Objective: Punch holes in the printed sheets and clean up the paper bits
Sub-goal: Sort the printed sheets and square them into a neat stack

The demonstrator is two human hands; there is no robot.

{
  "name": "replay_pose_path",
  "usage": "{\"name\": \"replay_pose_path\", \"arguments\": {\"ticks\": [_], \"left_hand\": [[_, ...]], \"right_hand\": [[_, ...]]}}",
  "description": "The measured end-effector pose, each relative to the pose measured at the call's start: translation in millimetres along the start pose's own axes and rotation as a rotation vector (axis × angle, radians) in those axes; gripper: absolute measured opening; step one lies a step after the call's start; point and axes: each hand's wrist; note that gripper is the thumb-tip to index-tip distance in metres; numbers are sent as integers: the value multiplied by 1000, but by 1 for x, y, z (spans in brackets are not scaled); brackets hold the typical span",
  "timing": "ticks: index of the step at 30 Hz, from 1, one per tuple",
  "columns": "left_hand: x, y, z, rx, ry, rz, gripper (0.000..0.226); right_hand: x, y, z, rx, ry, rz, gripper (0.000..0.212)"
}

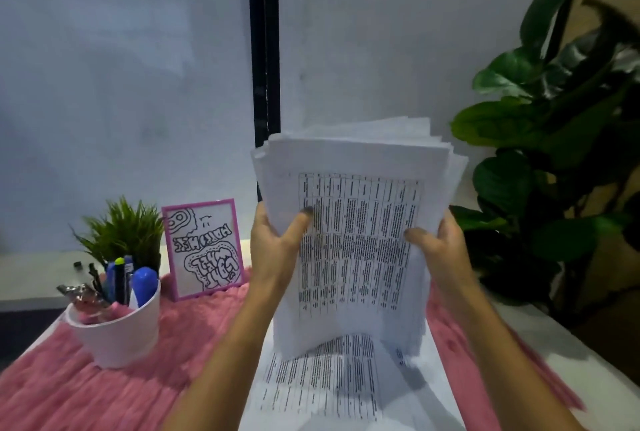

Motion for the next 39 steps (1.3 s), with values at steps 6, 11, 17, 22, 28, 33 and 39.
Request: {"name": "replay_pose_path", "arguments": {"ticks": [6,11,17,22,28,33,39], "left_hand": [[-5,-9,-19,-45,-110,10,35],[4,-9,-22,-64,-150,-14,29],[27,12,8,-159,-39,34,71],[32,1,4,-156,-103,-73,20],[50,5,12,-264,-26,-7,62],[52,13,32,-224,98,-58,61],[50,20,42,-224,89,30,41]], "right_hand": [[-5,2,27,-50,33,-23,31],[3,3,17,185,-122,169,22],[23,10,-8,42,-181,22,22],[31,-3,-8,-25,-107,-107,22],[41,-2,-28,15,-210,-90,18],[44,0,-40,25,-262,-73,22],[36,12,-18,26,-88,-54,53]]}}
Point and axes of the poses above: each hand's wrist, its own x-axis away from the middle knuckle, its own y-axis out of the back of the hand, z = x × y, and after that the axes turned 12 degrees about -z, right-handed
